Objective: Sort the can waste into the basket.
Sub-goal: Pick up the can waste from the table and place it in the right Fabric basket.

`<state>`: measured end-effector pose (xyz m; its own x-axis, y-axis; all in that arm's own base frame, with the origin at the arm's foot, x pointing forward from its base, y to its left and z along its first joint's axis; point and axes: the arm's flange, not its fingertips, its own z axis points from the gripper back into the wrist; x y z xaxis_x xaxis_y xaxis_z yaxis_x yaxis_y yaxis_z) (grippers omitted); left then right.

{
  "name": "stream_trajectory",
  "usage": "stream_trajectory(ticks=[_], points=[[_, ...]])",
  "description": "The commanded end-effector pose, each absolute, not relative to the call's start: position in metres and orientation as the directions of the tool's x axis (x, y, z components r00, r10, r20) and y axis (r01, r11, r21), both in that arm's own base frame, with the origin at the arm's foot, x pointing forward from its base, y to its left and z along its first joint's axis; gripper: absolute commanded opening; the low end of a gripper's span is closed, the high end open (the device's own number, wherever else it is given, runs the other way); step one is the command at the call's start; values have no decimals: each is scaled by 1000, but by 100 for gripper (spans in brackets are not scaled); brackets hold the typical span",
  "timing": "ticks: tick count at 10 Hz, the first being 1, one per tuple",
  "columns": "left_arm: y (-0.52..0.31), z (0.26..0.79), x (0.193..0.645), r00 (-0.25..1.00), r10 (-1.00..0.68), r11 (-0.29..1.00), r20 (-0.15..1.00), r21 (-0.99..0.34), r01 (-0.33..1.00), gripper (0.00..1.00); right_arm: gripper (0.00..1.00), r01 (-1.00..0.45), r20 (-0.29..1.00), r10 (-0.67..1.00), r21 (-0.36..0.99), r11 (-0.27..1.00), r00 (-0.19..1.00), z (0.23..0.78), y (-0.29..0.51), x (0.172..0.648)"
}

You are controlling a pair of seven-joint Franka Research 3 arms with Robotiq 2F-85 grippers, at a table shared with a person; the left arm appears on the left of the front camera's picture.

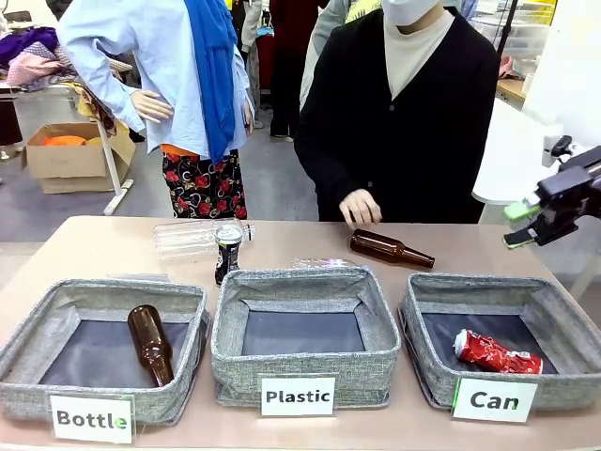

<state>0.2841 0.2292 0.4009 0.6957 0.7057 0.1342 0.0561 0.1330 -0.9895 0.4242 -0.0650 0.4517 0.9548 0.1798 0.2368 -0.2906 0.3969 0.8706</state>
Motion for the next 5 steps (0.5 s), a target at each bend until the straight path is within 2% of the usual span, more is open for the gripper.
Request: stream_trajectory(ticks=[1,2,3,4,5], points=[[229,406,281,696,708,115,123,-992,58,100,100,-113,113,-6,992,52,994,453,-98,431],[229,406,281,696,708,115,123,-992,58,100,100,-116,118,-99,993,30,988,450,-123,424],[229,406,281,696,708,115,123,-992,58,100,100,-138,140,-115,990,24,983,448,-136,417],[229,406,281,696,708,115,123,-992,58,100,100,-155,163,-141,986,70,976,445,-146,411],[229,406,281,696,708,115,123,-992,58,100,100,-174,203,-161,969,177,966,441,-149,408]])
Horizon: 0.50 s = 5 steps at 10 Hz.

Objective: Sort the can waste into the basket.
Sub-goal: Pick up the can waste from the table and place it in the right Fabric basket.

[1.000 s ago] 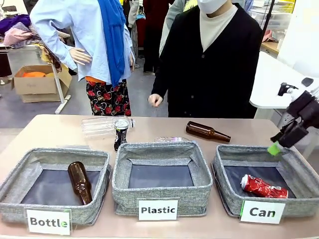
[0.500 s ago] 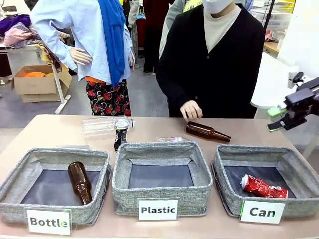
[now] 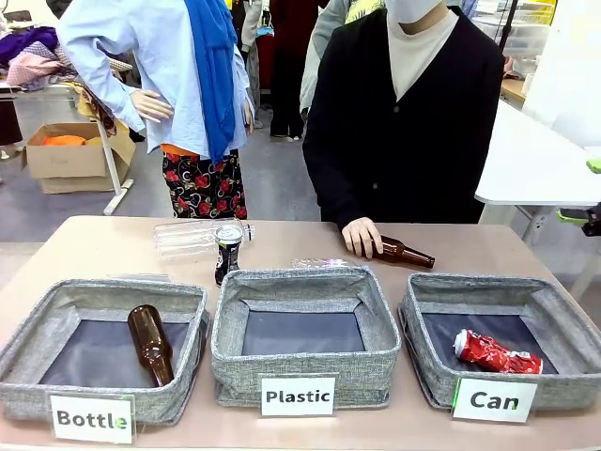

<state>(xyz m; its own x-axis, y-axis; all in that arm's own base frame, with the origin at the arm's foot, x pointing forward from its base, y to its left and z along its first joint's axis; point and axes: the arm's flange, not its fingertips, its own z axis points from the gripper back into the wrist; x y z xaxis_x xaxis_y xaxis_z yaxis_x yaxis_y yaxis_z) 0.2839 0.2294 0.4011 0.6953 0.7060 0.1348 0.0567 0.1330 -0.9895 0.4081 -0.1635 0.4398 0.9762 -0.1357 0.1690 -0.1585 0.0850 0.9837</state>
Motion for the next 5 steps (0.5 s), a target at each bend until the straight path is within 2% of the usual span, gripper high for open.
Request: stream_trajectory(ticks=[1,5], points=[[229,406,281,696,708,115,123,-992,58,100,100,-155,159,-89,986,53,983,441,-150,410],[229,406,281,696,708,115,123,-992,58,100,100,-155,159,-89,986,53,983,441,-150,410]])
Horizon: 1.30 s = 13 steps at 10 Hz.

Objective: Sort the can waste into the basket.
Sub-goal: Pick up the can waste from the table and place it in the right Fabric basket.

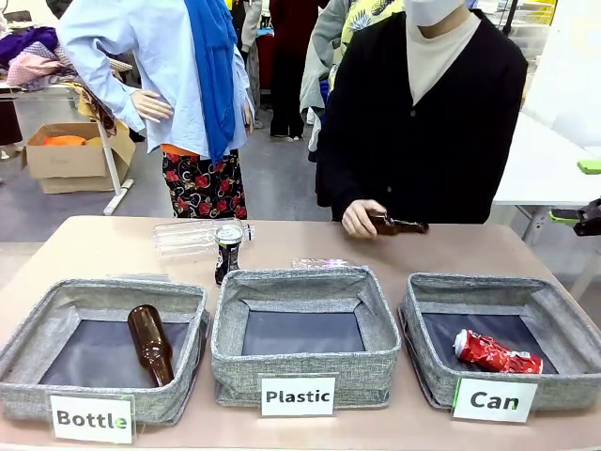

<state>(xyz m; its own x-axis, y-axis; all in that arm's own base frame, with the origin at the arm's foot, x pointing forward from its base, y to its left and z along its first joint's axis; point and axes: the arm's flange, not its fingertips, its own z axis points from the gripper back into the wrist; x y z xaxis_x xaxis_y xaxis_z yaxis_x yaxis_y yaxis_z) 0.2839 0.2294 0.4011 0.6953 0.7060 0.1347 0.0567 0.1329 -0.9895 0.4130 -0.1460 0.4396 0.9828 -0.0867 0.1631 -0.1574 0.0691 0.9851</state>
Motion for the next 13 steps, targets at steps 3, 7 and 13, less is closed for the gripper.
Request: stream_trajectory(ticks=[3,7,13], points=[[229,406,281,696,708,115,123,-992,58,100,100,-155,159,-89,986,53,983,441,-150,410],[229,406,281,696,708,115,123,-992,58,100,100,-155,159,-89,986,53,983,441,-150,410],[160,452,356,824,479,319,302,-935,158,100,100,-155,159,-89,986,53,983,441,-150,410]])
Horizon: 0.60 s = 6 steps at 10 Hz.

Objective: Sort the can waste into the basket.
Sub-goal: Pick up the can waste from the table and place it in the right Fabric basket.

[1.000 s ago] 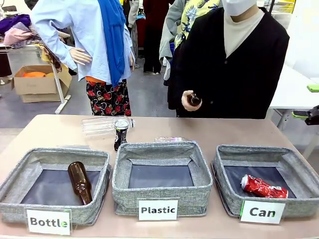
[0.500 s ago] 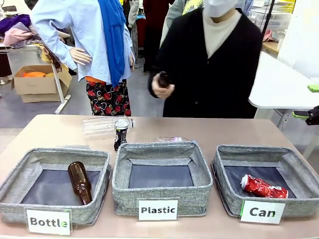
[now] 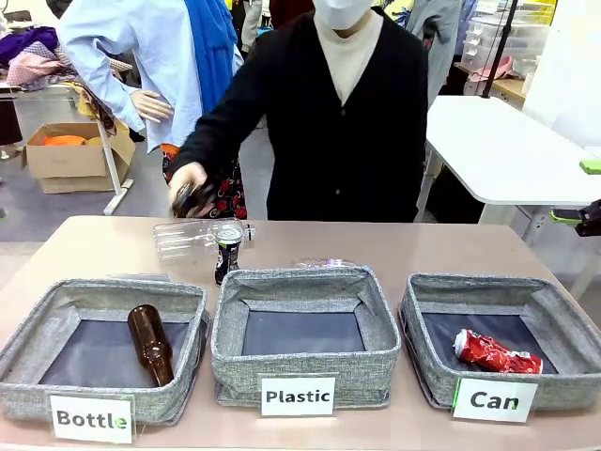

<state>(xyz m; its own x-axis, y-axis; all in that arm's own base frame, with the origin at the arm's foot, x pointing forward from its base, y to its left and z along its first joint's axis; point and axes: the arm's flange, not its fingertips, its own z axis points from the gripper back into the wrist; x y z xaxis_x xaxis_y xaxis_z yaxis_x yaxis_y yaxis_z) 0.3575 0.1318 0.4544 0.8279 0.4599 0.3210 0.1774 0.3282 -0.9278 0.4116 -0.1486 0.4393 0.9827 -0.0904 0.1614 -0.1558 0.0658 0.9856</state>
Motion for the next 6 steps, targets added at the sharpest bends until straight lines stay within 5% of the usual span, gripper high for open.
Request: stream_trajectory(ticks=[1,6], points=[[201,459,341,808,521,256,274,-954,158,100,100,-155,159,-89,986,53,983,441,-150,410],[383,445,167,691,651,205,314,-949,238,100,100,-155,159,-89,986,53,983,441,-150,410]])
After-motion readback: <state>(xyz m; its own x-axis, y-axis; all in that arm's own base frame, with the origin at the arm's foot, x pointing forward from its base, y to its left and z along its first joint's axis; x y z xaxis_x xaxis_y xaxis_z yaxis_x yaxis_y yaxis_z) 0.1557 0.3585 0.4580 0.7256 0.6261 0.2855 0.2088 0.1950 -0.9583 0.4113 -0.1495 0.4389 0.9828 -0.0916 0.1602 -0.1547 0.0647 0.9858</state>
